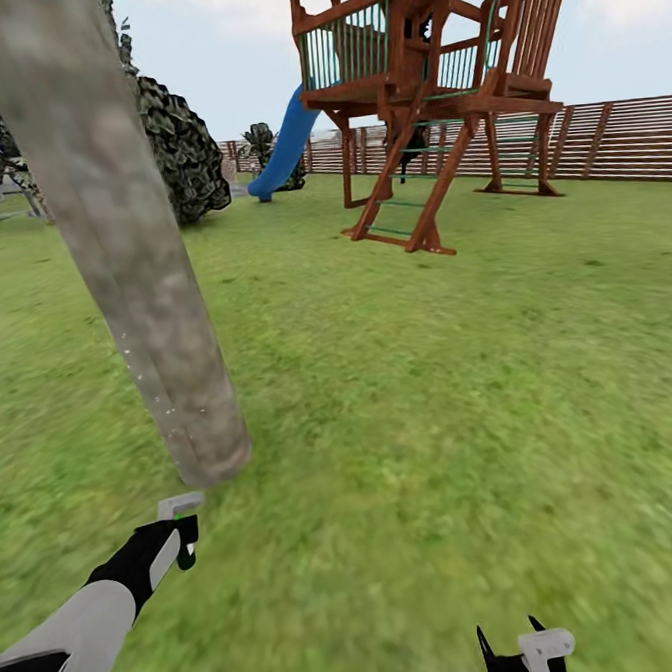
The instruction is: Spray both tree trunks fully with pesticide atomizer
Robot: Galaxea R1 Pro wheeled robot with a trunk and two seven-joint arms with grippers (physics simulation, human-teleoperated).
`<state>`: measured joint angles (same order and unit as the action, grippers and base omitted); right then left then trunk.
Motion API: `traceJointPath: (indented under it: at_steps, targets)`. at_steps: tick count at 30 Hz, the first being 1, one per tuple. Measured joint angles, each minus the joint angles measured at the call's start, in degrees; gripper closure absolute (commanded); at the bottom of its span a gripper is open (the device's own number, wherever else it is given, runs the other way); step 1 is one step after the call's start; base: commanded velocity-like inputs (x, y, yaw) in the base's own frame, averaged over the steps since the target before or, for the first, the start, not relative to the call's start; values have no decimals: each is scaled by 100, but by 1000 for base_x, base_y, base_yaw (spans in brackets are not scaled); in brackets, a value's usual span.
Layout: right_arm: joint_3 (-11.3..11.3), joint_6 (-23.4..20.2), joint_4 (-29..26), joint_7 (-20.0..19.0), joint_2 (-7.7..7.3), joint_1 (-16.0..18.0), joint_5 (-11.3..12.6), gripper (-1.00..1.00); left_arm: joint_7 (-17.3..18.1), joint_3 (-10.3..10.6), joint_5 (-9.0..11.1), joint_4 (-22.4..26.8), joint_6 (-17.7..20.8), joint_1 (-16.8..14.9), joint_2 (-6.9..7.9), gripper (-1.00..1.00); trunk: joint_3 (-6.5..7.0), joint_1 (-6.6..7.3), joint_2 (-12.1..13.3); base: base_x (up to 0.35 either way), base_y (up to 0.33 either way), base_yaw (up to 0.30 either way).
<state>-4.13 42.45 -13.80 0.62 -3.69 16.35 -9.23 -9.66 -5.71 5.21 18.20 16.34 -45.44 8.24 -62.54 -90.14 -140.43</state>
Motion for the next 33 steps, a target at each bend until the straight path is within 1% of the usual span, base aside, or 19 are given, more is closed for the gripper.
traceJointPath:
  at_steps: [4, 10, 13, 16, 18, 21, 29, 33]
  targets:
    - [0, 0, 0, 0, 0, 0, 0, -100, -11, 0, 0, -2, 1, 0, 2, 100, 0, 0, 0, 174, -234, 25]
    - [0, 0, 0, 0, 0, -1, 0, -100, -49, -13, -5, -2, 64, 0, 28, 100, 0, 0, 0, 174, -231, 260]
    - [0, 0, 0, 0, 0, 0, 1, -100, -49, -14, -19, 19, 414, 0, 38, 100, 0, 0, 0, 238, -188, 277]
    - [0, 0, 3, 0, 0, -1, 0, -100, -57, -1, -34, 34, 519, -1, 15, 100, 0, 0, 0, 134, -98, 277]
    - [-1, 0, 1, 0, 0, -2, 1, -100, -63, 0, -20, 23, 512, 0, 4, 100, 0, 0, 0, 15, -11, 236]
    - [0, 0, 0, 0, 0, 0, 1, -100, -66, 0, -9, 32, 501, 0, 3, 100, 0, 0, 0, 2, -98, 47]
    - [0, 0, 2, 0, 0, -1, 6, -100, -75, 4, -9, 34, 502, 0, -6, 100, 0, 0, 0, 0, -259, 3]
    - [0, 0, 7, 0, 0, -3, 3, -100, -75, 3, -13, 39, 502, 0, -32, 100, 0, 0, 0, 0, -269, 170]
